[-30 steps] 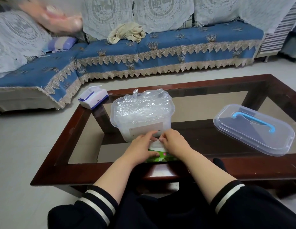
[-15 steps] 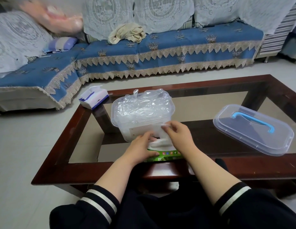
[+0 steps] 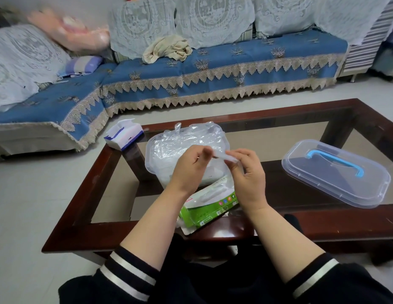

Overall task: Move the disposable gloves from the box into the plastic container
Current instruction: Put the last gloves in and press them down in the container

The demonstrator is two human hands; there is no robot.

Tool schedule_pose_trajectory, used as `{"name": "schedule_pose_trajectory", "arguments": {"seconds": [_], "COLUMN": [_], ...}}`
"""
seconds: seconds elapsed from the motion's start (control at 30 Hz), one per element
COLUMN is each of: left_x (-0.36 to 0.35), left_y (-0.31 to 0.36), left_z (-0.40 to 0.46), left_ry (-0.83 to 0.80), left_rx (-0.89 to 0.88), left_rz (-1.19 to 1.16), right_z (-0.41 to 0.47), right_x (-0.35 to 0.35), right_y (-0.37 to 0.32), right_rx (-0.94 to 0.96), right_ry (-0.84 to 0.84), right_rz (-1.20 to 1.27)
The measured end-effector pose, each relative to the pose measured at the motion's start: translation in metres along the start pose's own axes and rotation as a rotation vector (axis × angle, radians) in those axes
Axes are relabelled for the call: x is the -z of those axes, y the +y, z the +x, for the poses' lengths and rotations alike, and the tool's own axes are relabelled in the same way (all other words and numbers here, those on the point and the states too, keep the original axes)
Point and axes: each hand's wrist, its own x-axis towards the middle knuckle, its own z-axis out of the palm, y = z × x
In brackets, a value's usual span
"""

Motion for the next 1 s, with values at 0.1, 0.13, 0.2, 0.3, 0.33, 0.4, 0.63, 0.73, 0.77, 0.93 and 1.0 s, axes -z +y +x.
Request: {"name": "schedule_pose_trajectory", "arguments": {"seconds": [0.1,0.13,0.2,0.3,0.33,0.4,0.63,0.73,0.77,0.93,1.0], "left_x": [-0.005,-0.006,-0.007,-0.001,0.003,0.016,0.066,0.077,0.08,0.08,0.073], "left_y": [0.011,0.013,0.014,0.023,0.027,0.034,0.026,0.012,0.008,0.012,0.023], "left_z": [0.011,0.014,0.02,0.03,0.035,0.047,0.065,0.068,0.069,0.068,0.068], "left_ry": [-0.037,-0.031,-0.047,-0.053,-0.024,0.044,0.144,0.179,0.184,0.033,-0.085], "left_rx": [0.094,0.12,0.124,0.044,-0.001,-0.051,-0.082,-0.015,0.02,0.156,0.164], "left_rz": [-0.014,-0.025,-0.025,0.016,0.052,0.128,-0.015,-0.087,-0.135,-0.268,-0.271], "right_z": [-0.001,-0.001,0.0,0.0,0.0,0.001,0.0,0.0,0.0,-0.001,-0.001], "right_x": [-0.002,-0.002,-0.001,0.002,0.002,0.003,0.002,0.0,-0.001,-0.006,-0.009], "right_y": [-0.001,-0.002,-0.001,0.001,0.002,0.001,0.002,0.002,0.002,0.0,0.0], "right_rx": [0.064,0.077,0.08,0.082,0.096,0.124,0.145,0.132,0.127,0.097,0.088], "right_ry": [-0.019,-0.022,-0.022,-0.011,0.006,0.051,0.076,0.06,0.052,0.037,0.023], "right_rz": [-0.085,-0.098,-0.117,-0.165,-0.185,-0.206,-0.197,-0.19,-0.183,-0.128,-0.124]}}
